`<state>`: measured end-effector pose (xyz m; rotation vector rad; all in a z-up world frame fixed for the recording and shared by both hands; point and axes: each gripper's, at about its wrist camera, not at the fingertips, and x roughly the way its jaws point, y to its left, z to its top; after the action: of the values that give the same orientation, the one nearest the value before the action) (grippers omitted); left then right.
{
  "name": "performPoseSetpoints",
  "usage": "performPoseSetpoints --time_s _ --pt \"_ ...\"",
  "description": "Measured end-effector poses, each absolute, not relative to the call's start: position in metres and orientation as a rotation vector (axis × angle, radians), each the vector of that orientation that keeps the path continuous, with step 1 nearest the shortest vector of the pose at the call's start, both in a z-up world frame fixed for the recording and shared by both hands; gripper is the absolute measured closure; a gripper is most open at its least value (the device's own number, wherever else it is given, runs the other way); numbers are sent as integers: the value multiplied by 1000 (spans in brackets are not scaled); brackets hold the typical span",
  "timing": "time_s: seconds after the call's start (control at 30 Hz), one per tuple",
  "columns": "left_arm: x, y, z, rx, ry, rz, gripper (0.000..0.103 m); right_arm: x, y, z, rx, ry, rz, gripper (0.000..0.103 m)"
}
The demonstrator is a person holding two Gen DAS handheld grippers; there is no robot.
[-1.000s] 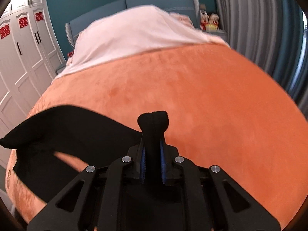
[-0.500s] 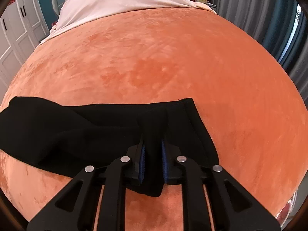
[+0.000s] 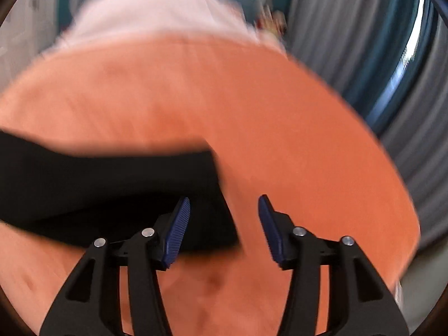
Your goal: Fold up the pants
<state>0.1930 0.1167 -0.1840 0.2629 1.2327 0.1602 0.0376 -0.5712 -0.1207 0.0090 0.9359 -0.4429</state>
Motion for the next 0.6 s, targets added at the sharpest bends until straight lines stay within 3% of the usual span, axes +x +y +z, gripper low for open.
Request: performPoseSetpoints --time_s 0.17,0.33,0.37,0.4,0.43,0.47,0.5,0.6 --pt "192 116 -184 278 1214 200 43 -4 -598 -110 332 800 -453 53" --pt "189 111 -183 276 1216 233 39 55 -604 -130 434 870 -412 49" --pt "186 112 -183 274 1213 238 38 64 -602 -135 418 883 -414 52" --pt "185 113 -182 268 1213 240 37 76 -596 -140 401 898 -398 67" --pt "184 115 -181 251 1216 236 37 79 -591 -146 393 916 -389 74" --pt "184 117 -180 238 1220 230 37 83 -584 -145 380 935 -387 89" --pt "185 120 -178 224 1225 220 37 85 -577 -144 368 944 -373 97" --pt "186 126 -174 200 1226 188 37 61 -568 -112 307 856 -417 97"
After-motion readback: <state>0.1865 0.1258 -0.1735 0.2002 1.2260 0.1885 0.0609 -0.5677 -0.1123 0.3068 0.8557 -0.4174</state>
